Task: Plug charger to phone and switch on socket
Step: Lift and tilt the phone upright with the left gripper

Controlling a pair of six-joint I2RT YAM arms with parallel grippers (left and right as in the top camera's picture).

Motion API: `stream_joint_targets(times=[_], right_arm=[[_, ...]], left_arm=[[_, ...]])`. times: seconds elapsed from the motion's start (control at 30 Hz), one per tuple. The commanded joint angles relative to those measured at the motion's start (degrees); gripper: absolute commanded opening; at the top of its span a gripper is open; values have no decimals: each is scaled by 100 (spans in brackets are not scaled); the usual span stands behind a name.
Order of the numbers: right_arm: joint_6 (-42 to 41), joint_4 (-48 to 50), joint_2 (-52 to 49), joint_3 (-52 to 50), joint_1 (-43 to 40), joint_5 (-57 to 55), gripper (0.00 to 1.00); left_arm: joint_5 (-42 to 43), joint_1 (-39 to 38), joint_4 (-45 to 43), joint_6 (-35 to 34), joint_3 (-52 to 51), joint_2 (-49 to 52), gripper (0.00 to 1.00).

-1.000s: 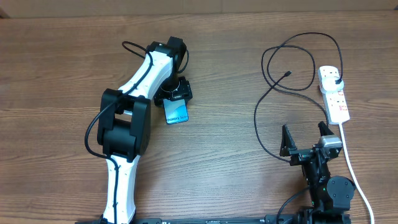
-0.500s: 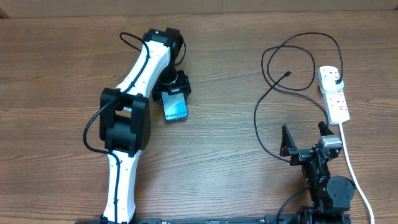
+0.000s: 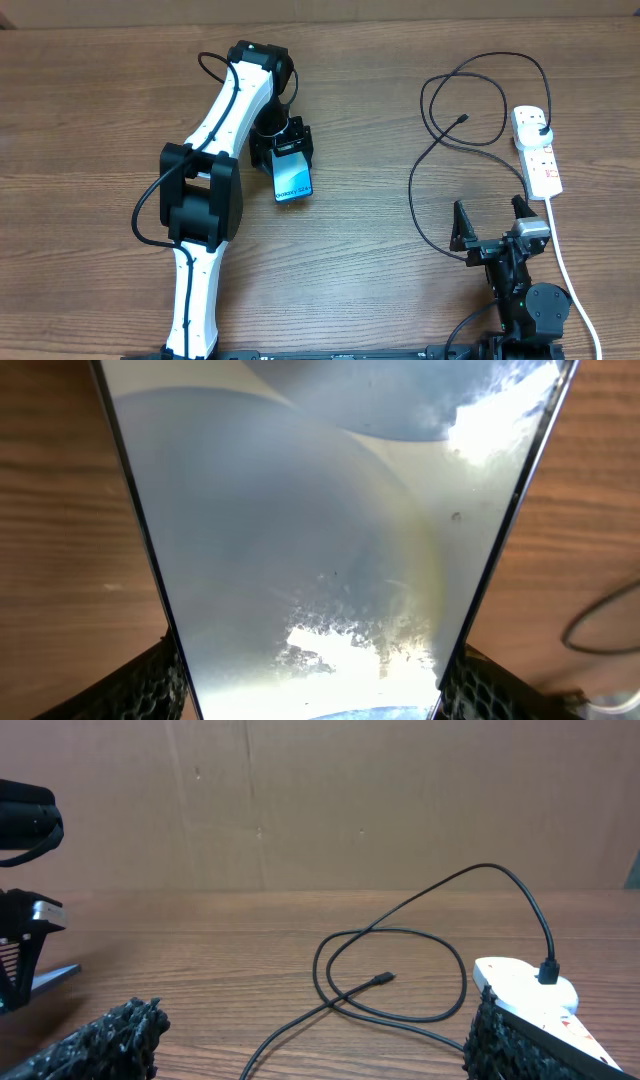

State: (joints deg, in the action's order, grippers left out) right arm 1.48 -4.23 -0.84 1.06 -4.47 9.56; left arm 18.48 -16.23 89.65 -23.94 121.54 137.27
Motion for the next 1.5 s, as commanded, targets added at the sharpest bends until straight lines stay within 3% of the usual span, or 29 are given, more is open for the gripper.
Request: stream_joint_targets(times=[0.0,0.87,1.0,1.07,1.2,1.27,1.47], right_arm=[[-11,26,66,-61,-15,-52,100],[-13,131,66,-61,-15,-46,100],[-59,68,66,-61,-13,385,100],[-863,184,66,-61,-13,846,100],[-3650,131,66,-61,-13,1878,100],[-4636,125,66,-61,-13,2365,100],[-5141,225,66,-61,-15,2122,100]], left_arm=[[485,26,118,129,175,-4,66],[966,35,337,175,175,-4,65],[966,37,334,214,175,-4,65],[966,35,330,212,175,-4,66],[968,35,291,212,175,-4,66],[968,35,284,212,175,-4,66],[977,35,286,205,175,-4,66]])
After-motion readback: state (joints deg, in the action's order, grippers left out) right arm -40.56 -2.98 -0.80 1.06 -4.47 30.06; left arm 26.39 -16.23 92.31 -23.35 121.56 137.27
